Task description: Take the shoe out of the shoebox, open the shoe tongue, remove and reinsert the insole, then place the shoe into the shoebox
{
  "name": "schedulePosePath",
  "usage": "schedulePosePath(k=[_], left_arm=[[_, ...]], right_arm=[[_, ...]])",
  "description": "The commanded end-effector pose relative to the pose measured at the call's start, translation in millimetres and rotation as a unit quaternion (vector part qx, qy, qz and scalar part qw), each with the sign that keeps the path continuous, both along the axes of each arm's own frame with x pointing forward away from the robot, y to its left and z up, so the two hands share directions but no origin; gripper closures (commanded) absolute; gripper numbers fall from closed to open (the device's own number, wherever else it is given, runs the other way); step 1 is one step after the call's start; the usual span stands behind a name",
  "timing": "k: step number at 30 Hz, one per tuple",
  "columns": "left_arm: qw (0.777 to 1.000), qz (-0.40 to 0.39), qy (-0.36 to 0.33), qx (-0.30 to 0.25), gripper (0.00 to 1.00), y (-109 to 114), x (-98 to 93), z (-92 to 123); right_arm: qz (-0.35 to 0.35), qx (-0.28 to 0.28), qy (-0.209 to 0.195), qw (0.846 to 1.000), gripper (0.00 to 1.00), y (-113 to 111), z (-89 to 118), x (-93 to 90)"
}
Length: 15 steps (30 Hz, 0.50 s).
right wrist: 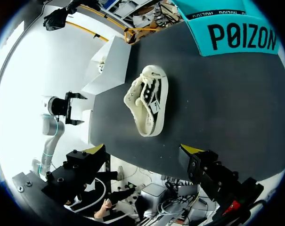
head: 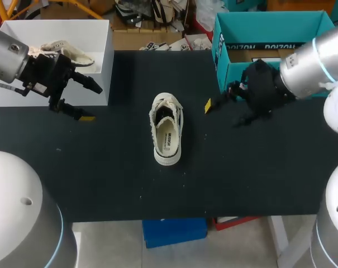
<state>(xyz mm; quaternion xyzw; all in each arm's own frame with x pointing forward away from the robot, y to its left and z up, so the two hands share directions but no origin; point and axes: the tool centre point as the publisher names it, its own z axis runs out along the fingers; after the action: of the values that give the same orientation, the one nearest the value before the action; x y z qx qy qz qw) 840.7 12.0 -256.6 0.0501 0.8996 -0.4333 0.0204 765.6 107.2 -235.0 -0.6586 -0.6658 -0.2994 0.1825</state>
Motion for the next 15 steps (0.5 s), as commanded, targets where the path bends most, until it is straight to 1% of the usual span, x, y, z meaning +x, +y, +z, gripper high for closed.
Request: schedulePosePath(k=[1,5,10,15], left_arm=[[1.0,0.0,0.0,0.002,0.0,0,-0.7,0],[1.0,0.0,0.0,0.002,0.0,0,-0.7,0],[1.0,0.0,0.0,0.002,0.0,0,-0.7,0],[1.0,0.0,0.0,0.002,0.0,0,-0.7,0]], right_arm=[[0.033,-0.173,0.053,0.983,0.0,14,2,28.7],[0.038,-0.211,0.043,0.976,0.0,22,2,36.0],[0.037,-0.243,0.029,0.969,0.0,30,-1,41.6],[0.033,-0.275,0.003,0.961,0.0,40,-3,43.9]])
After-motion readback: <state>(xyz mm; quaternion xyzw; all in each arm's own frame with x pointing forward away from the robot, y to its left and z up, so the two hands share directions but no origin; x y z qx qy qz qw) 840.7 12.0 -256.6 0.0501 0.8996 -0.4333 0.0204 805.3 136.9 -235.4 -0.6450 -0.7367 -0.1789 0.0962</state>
